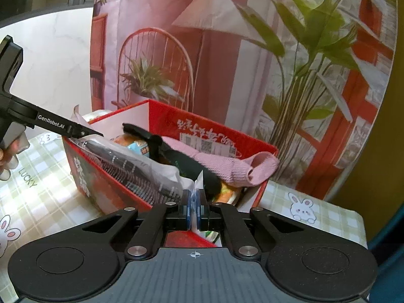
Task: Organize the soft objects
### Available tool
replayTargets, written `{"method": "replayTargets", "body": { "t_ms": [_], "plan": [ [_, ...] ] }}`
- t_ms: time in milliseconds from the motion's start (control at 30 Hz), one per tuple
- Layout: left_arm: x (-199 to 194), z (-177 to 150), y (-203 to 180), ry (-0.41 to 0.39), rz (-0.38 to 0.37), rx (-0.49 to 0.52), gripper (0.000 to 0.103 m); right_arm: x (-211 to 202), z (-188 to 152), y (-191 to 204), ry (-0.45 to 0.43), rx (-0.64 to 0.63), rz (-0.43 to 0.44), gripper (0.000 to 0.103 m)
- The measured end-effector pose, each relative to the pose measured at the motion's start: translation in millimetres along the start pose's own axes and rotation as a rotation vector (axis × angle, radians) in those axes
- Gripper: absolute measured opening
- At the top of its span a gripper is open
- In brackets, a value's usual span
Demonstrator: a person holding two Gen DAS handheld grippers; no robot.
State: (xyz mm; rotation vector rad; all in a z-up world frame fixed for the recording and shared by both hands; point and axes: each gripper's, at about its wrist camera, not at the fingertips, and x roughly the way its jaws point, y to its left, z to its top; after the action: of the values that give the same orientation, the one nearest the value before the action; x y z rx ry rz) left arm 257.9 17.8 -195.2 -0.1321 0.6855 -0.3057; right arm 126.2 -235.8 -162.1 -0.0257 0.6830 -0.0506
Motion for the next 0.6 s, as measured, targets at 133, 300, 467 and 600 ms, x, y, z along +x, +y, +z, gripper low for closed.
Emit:
{"method": "replayTargets", "body": {
  "t_ms": [133, 300, 467, 600],
  "plan": [
    [1.0, 1.2, 0.1, 0.011, 0.01, -0.001, 0.041, 4.3, 0.3, 0.9, 0.029, 0.015, -0.01, 0.004],
    [-8.1, 2.2, -2.5, -0.006, 0.042, 0.008, 0.063, 1.3, 0.8, 0.4, 0.031, 0.048, -0.042, 0.013],
    [-35.9, 12.5, -12.1, -0.069, 0.077, 0.065, 0.103, -13.0, 4.7, -9.4, -0.004, 0.166, -0.098, 0.035],
    [-60.8, 18.6, -28.0, -0.109, 0.109, 0.142, 0.103, -31.0, 11.3, -19.9, -0.052, 0.27, -0.116, 0.071]
  ]
}}
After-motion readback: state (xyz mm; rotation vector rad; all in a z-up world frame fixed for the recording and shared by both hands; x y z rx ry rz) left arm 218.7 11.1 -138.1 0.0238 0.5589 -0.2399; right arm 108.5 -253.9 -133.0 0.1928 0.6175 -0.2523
